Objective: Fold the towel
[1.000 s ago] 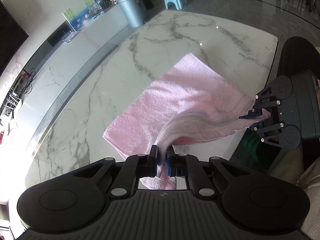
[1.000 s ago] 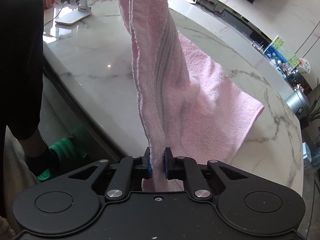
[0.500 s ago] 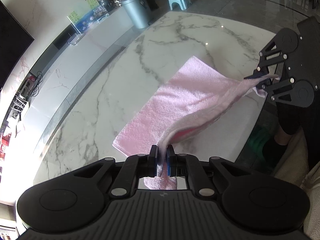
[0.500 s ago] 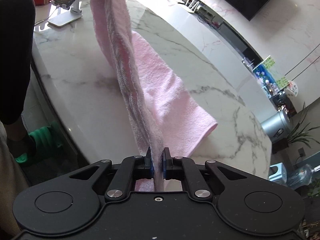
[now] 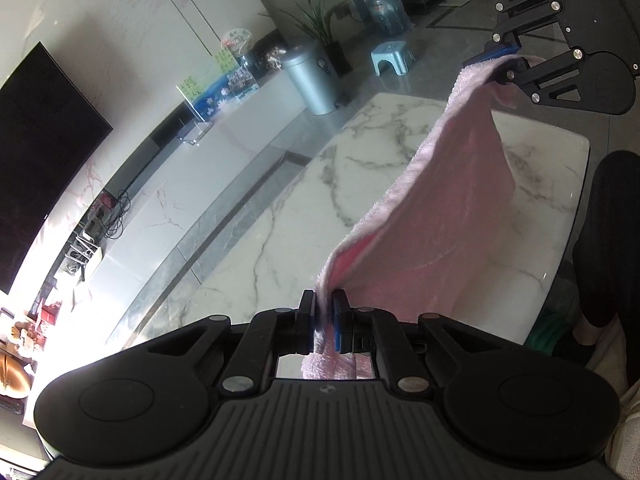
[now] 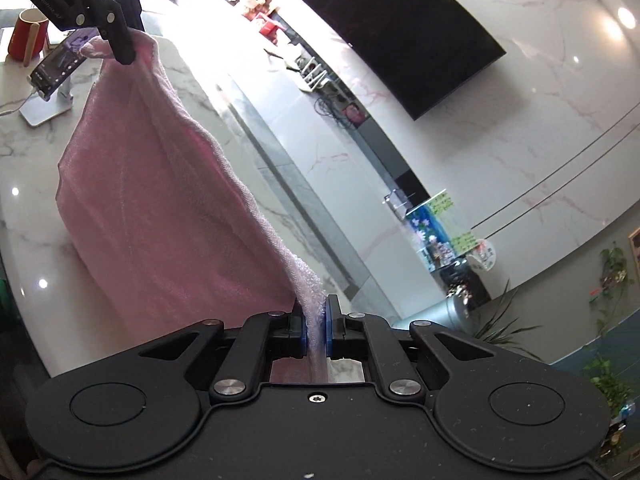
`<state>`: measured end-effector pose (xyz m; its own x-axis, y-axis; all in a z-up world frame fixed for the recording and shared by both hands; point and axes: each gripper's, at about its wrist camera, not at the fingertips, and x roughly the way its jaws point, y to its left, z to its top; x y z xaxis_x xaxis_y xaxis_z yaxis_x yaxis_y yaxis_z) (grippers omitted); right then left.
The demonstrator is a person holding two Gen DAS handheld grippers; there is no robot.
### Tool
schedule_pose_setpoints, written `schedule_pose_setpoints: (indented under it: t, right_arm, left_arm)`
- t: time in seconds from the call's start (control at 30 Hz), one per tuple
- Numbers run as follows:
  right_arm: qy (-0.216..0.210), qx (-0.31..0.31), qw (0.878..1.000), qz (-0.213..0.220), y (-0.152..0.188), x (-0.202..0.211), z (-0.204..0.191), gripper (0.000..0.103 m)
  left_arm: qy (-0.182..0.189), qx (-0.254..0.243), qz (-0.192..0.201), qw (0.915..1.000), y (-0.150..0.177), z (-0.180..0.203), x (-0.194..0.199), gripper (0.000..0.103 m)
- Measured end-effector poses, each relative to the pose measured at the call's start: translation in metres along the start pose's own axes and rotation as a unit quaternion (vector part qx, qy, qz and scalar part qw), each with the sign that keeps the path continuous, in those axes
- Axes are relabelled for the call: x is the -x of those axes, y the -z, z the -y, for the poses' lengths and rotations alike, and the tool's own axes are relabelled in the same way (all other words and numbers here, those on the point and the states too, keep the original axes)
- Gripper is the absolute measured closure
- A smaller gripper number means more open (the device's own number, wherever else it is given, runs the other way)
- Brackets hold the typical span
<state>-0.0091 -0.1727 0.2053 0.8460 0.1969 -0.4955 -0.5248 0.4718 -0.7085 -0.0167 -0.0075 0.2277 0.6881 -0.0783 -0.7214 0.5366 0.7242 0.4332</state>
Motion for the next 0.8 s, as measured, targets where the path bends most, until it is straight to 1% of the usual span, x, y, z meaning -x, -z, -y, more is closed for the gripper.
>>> schedule_pose_setpoints:
  t: [0.1, 0.27, 0.47, 0.57, 0.63, 0.73, 0.8]
  right_arm:
    - [0.011, 0.007, 1.0, -0.004, -0.004, -0.014, 0.015, 0.098]
    - [0.014, 0.004, 1.0, -0.015, -0.003, -0.054, 0.033, 0.098]
    - [0.029, -0.013, 1.0, -0.001, -0.006, -0.072, 0.056, 0.098]
    - [0.023, -0.008, 1.0, -0.001, -0.002, -0.074, 0.057, 0.098]
    - [0.014, -0.001, 1.0, -0.004, 0.002, -0.075, 0.053, 0.098]
    - [-0.013, 0.012, 1.0, -0.016, 0.017, -0.076, 0.035, 0.097]
    - [-0.04, 0.019, 0.999, -0.028, 0.029, -0.076, 0.015, 0.097]
  left_arm:
    - [-0.013, 0.001, 0.008, 0.9999, -0.016, -0.007, -0.006, 0.096]
    - [-0.034, 0.006, 0.012, 0.9993, -0.04, -0.018, -0.032, 0.096]
    - [-0.042, 0.022, 0.026, 0.9985, -0.056, -0.034, -0.045, 0.096]
    - [-0.035, 0.021, 0.029, 0.9987, -0.054, -0.033, -0.044, 0.096]
    - [-0.02, 0.017, 0.023, 0.9994, -0.047, -0.026, -0.045, 0.096]
    - [0.007, 0.002, 0.003, 1.0, -0.03, -0.01, -0.054, 0.095]
    - [0.023, -0.007, -0.01, 0.9997, -0.018, 0.001, -0.059, 0.095]
